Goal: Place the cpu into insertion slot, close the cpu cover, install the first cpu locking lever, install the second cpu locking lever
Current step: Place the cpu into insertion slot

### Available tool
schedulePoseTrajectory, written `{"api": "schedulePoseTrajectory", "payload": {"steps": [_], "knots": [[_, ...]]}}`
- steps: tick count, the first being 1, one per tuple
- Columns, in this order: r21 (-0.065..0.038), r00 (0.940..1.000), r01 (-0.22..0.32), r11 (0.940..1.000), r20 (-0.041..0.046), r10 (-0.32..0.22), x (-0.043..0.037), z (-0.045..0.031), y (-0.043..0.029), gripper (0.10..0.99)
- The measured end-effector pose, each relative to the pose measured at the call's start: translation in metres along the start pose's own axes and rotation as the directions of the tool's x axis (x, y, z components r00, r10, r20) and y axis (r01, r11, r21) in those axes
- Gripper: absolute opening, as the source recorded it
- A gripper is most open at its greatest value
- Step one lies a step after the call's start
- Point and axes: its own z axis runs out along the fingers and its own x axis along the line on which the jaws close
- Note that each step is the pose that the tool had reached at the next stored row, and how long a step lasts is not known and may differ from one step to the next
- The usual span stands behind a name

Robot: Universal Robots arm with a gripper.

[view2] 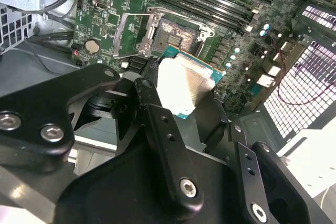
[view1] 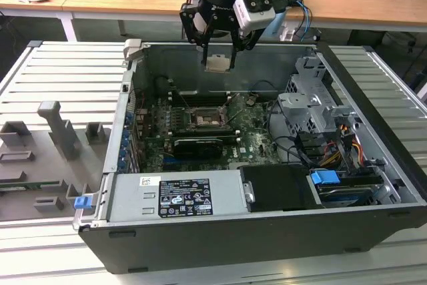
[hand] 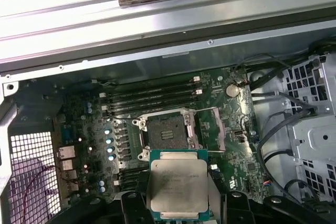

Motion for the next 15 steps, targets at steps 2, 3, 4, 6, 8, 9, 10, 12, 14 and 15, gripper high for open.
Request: {"api": "schedulePoseTrajectory", "payload": {"steps": [2, 3, 4, 6, 8, 9, 10, 12, 14, 15], "knots": [[0.0, 1.0, -0.003, 1.0, 0.0003, 0.003, 0.0, 0.0001, 0.0, 0.525], [0.0, 1.0, -0.005, 1.0, 0.0004, 0.005, 0.0, 0.0002, 0.0, 0.525], [0.0, 1.0, -0.006, 1.0, 0.0005, 0.006, 0.0, 0.0002, 0.0, 0.525], [0.0, 0.9999, -0.01, 0.9999, 0.0009, 0.01, 0.0, 0.0003, 0.0, 0.525], [0.0, 0.9999, -0.013, 0.9999, 0.0011, 0.013, 0.0, 0.0004, 0.0, 0.525], [0.0, 0.9999, -0.016, 0.9999, 0.0013, 0.016, 0.0, 0.0004, 0.0, 0.525], [0.0, 0.9999, -0.017, 0.9999, 0.0015, 0.017, 0.0, 0.0004, 0.0, 0.525], [-0.001, 0.9997, -0.023, 0.9997, 0.0019, 0.023, 0.0, 0.0004, 0.0, 0.525], [-0.001, 0.9996, -0.029, 0.9996, 0.0026, 0.029, 0.0001, 0.0008, 0.0006, 0.525], [-0.001, 0.9994, -0.034, 0.9994, 0.0029, 0.034, 0.0002, 0.001, 0.0006, 0.525]]}}
